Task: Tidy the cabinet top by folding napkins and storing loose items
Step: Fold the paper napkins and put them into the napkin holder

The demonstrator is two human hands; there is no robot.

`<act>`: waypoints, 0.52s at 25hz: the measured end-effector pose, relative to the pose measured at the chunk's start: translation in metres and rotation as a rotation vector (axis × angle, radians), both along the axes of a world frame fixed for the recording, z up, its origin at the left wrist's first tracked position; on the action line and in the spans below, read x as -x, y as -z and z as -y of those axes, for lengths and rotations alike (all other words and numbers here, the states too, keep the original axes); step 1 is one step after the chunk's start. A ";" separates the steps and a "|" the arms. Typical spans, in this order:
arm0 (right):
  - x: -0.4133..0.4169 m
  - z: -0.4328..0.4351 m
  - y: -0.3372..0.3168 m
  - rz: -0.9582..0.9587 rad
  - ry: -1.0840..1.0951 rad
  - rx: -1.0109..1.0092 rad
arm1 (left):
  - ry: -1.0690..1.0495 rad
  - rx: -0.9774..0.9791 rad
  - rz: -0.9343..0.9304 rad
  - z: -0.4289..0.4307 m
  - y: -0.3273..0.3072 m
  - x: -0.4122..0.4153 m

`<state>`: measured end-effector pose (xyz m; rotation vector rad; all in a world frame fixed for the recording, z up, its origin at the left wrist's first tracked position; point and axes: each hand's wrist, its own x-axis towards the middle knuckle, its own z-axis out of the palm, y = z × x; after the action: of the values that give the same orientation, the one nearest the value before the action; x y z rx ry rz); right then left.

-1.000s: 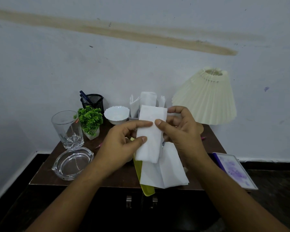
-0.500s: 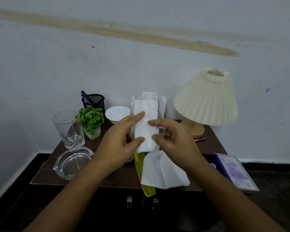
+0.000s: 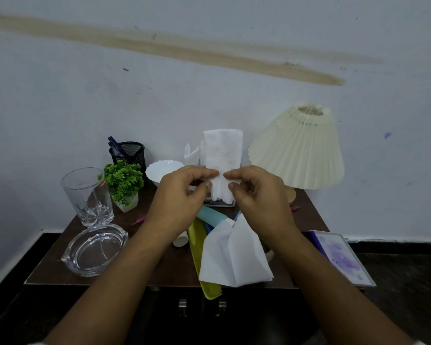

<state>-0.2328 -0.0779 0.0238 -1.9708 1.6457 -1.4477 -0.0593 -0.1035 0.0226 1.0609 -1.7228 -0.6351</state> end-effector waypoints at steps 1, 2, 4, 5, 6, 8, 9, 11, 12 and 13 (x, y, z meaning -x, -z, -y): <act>0.001 0.003 -0.001 0.001 0.009 -0.025 | -0.002 0.013 0.018 0.003 -0.001 0.001; 0.002 0.007 -0.003 -0.004 0.016 -0.047 | -0.001 0.020 0.039 0.006 -0.002 0.003; 0.002 0.015 -0.007 -0.057 0.010 -0.077 | 0.010 0.025 0.087 0.014 -0.004 0.005; 0.002 0.019 -0.008 -0.116 -0.001 -0.086 | 0.020 0.025 0.113 0.019 -0.005 0.007; 0.001 0.024 -0.009 -0.185 -0.015 -0.095 | 0.030 0.024 0.135 0.024 -0.006 0.008; -0.001 0.033 -0.008 -0.283 -0.041 -0.125 | 0.050 0.000 0.157 0.032 -0.005 0.010; -0.001 0.037 -0.007 -0.310 -0.051 -0.141 | 0.056 -0.016 0.166 0.035 -0.004 0.010; -0.002 0.042 -0.004 -0.343 -0.062 -0.141 | 0.059 -0.032 0.191 0.040 0.000 0.009; -0.001 0.045 -0.004 -0.347 -0.066 -0.136 | 0.060 -0.035 0.200 0.044 0.001 0.009; -0.001 0.048 -0.003 -0.348 -0.069 -0.137 | 0.058 -0.042 0.207 0.047 0.003 0.008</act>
<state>-0.2322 -0.1254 0.0270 -2.2707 1.7328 -0.9791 -0.0676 -0.1504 0.0195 1.1421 -1.9315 -0.6178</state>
